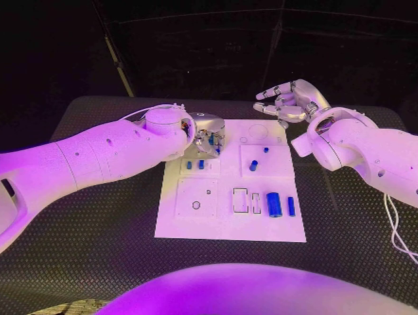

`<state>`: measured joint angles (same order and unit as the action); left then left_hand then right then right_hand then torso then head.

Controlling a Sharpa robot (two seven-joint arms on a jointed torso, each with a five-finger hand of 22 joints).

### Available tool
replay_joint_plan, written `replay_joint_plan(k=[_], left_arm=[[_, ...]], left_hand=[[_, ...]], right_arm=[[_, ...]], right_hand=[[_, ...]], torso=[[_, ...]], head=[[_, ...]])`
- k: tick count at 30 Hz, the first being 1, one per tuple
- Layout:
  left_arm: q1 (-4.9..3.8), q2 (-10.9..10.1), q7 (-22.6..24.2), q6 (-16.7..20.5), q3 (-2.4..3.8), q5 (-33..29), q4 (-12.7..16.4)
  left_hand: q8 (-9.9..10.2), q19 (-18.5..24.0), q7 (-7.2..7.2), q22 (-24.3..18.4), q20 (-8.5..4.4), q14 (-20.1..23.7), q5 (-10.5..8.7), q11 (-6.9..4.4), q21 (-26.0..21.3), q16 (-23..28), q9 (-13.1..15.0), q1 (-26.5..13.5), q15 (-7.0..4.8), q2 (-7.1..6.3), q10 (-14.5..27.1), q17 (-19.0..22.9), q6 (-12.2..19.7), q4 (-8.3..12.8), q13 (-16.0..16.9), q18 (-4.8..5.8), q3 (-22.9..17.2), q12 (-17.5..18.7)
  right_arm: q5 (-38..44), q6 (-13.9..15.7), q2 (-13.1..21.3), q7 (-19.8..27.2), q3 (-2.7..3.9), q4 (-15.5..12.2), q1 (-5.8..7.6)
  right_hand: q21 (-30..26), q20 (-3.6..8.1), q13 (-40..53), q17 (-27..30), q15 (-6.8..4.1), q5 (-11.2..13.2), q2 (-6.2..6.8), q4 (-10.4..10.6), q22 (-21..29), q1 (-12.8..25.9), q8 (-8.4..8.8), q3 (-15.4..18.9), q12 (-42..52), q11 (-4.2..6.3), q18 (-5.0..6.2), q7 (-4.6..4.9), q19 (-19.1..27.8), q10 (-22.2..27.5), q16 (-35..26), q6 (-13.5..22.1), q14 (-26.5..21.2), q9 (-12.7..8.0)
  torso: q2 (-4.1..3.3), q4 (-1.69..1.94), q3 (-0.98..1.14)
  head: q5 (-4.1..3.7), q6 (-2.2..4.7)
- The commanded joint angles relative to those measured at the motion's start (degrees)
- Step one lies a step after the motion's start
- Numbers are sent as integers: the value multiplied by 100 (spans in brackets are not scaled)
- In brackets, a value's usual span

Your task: Assemble the parts on the task board

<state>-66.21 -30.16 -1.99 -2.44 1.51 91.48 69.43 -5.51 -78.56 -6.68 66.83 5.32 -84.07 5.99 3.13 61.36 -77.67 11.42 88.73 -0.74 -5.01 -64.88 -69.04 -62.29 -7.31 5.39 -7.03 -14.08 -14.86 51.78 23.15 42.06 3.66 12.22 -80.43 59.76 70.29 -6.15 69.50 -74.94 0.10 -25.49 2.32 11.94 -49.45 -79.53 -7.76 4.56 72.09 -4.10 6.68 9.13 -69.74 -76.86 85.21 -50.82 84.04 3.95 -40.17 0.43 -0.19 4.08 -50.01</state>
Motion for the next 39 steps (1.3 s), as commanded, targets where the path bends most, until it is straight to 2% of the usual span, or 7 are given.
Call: replay_joint_plan(k=[1,14,19,23,27,33,39], left_arm=[[21,3,-31,-40,-12,42,-29],[38,-192,137,494,21,-62,246],[47,-386,157,672,101,-145,471],[164,-655,152,804,254,-305,725],[242,-859,136,822,340,-384,897],[293,-1083,66,684,385,-453,1009],[331,-1206,9,587,398,-518,982]], left_hand=[[34,-10,-7,28,-41,-161,16,8,47,-44,-16,58,-50,19,-75,-7,-71,45,2,80,-124,-9],[59,-44,-34,151,-46,-184,10,29,155,-81,-66,-38,-37,-29,-169,-21,-179,106,-29,101,-388,125],[73,-43,-39,161,-42,-184,6,34,156,-80,-81,-92,-33,-60,-192,-8,-192,105,-40,101,-440,173],[96,-50,-50,188,-38,-184,4,41,176,-78,-99,-149,-26,-95,-210,6,-188,100,-51,105,-485,221],[101,-52,-53,194,-36,-184,3,45,181,-78,-103,-164,-25,-102,-214,8,-188,97,-53,106,-495,233],[106,-53,-52,200,-33,-184,1,46,184,-78,-108,-186,-22,-117,-225,13,-192,96,-56,107,-509,249],[111,-50,-50,201,-30,-182,-3,47,179,-75,-115,-224,-20,-138,-240,24,-199,87,-59,106,-519,270]], right_arm=[[-15,-28,2,56,3,-16,9],[-15,-26,12,66,3,-17,8],[-15,-26,15,69,3,-12,7],[-15,-26,22,72,3,-11,3],[-15,-24,34,72,3,-10,-2],[-15,-26,46,70,3,-8,-9],[-15,-27,54,68,3,-5,-12]], right_hand=[[-26,30,5,-542,-40,-26,-47,-11,-1,-22,-30,27,19,6,77,4,-2,-29,-20,-14,382,-2],[-26,31,8,-539,-40,-27,-53,-14,-2,-28,-33,24,22,6,77,3,-3,-31,-22,-16,381,-2],[-26,31,8,-539,-40,-27,-53,-14,-2,-28,-33,24,22,6,77,3,-3,-31,-22,-16,381,-2],[-26,31,8,-539,-40,-27,-53,-14,-2,-28,-33,24,22,6,77,3,-3,-31,-22,-16,381,-2],[-26,31,8,-539,-40,-27,-53,-14,-2,-28,-33,24,22,6,77,3,-3,-31,-22,-16,381,-2],[-26,31,8,-539,-40,-27,-53,-14,-2,-28,-33,24,22,6,77,3,-3,-31,-22,-16,381,-2],[-26,31,8,-539,-40,-27,-53,-14,-2,-28,-33,24,22,6,77,3,-3,-31,-22,-16,381,-2]], torso=[[3,2,-2],[11,9,-3],[6,14,-3],[5,16,-4],[7,20,-12],[2,6,1],[2,12,-7]], head=[[1,1],[7,22],[18,38],[21,43],[19,38],[40,41],[38,43]])
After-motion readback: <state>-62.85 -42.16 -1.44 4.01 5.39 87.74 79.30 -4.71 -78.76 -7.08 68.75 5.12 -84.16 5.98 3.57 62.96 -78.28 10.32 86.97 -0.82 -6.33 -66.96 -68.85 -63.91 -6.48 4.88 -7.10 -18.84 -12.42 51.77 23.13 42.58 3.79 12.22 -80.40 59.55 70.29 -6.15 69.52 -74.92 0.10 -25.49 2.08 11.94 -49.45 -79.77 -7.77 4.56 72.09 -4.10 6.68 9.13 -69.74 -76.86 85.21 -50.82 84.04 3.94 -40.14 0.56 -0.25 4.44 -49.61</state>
